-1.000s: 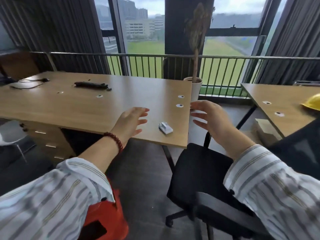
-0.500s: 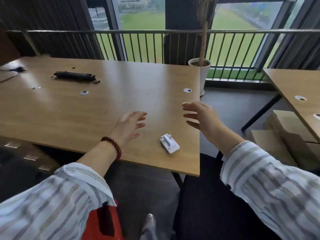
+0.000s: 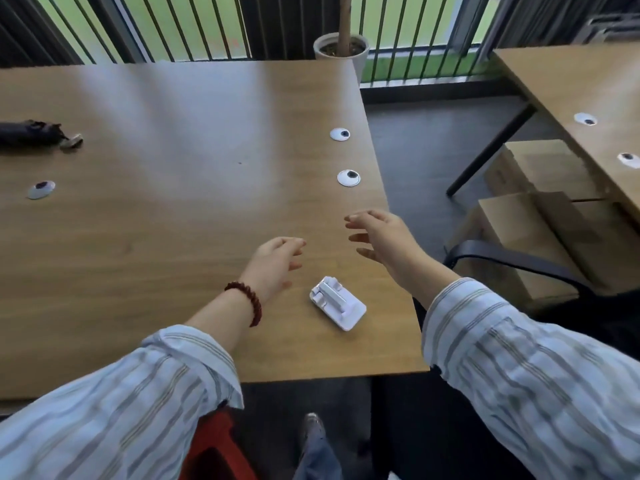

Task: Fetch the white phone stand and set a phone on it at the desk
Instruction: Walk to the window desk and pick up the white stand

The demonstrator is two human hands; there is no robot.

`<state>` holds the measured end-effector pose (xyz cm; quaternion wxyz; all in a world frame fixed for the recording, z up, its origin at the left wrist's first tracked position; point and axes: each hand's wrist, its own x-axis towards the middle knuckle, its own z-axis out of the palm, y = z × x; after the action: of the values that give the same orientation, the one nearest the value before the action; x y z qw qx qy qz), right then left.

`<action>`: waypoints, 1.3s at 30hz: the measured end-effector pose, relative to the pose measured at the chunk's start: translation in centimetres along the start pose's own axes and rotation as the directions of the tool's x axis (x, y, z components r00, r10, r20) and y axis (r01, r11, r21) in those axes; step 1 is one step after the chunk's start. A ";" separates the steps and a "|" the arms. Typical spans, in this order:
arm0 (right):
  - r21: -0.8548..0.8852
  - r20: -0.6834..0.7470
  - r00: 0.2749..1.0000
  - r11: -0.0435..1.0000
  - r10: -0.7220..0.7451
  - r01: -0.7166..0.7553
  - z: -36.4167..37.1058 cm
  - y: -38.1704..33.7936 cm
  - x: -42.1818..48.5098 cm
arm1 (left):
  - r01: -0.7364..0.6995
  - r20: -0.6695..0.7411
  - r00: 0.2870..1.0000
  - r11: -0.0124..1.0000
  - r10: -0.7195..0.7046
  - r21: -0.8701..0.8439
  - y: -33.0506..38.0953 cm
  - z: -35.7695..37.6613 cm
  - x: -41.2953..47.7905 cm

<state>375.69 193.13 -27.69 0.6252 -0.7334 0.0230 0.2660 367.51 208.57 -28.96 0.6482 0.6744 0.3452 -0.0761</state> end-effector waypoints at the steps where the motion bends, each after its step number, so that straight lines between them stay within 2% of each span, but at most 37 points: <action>1: -0.014 0.001 1.000 1.000 0.019 -0.019 0.2 0.4 0.7 | 0.023 0.009 1.000 1.000 -0.023 0.003 -0.4 0.1 0.8; 5: -0.143 0.037 0.991 0.982 0.132 -0.125 0.9 2.4 3.1 | 0.125 0.040 0.991 0.992 -0.125 0.000 -2.3 1.0 3.6; 11: -0.510 0.122 0.968 0.851 0.217 -0.127 1.9 6.7 5.9 | 0.256 0.058 0.963 0.963 -0.261 0.085 -4.9 2.7 7.2; 13: -0.672 0.132 0.963 0.736 0.235 -0.088 2.6 8.3 6.8 | 0.284 0.065 0.954 0.952 -0.292 0.110 -5.3 3.2 8.4; 15: -0.819 0.132 0.950 0.571 0.284 -0.056 3.3 9.9 7.2 | 0.301 0.095 0.944 0.942 -0.316 0.148 -5.5 3.6 9.4; 17: -0.883 0.104 0.936 0.464 0.337 -0.069 4.1 11.2 7.2 | 0.353 0.110 0.924 0.927 -0.367 0.128 -5.5 3.8 10.1; 23: -0.951 0.028 0.970 0.304 0.240 -0.048 5.5 13.5 7.7 | 0.420 0.111 0.892 0.893 -0.439 0.162 -5.6 3.7 11.5; 28: -0.909 0.017 0.982 0.411 0.188 -0.063 4.5 12.9 9.5 | 0.400 0.138 0.898 0.906 -0.417 0.136 -5.0 3.3 12.4; 31: -0.757 -0.052 0.990 0.641 0.131 -0.124 4.0 10.9 10.6 | 0.311 0.130 0.935 0.939 -0.330 0.145 -4.3 3.0 12.9; 34: -0.566 -0.057 0.995 0.819 0.076 -0.095 4.0 7.6 11.1 | 0.231 0.196 0.950 0.969 -0.245 0.088 -2.7 2.8 13.0; 36: -0.477 -0.038 0.999 0.878 0.005 -0.023 4.1 5.2 11.0 | 0.176 0.237 0.954 0.983 -0.184 0.054 -0.9 2.7 12.9; 39: -0.431 -0.029 0.998 0.902 -0.059 0.041 3.9 2.5 10.9 | 0.104 0.244 0.965 0.994 -0.098 -0.013 1.9 2.5 12.3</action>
<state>382.75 199.44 -34.82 0.4541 -0.8589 -0.0420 0.2332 378.67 210.94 -34.56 0.6896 0.6331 0.2980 -0.1865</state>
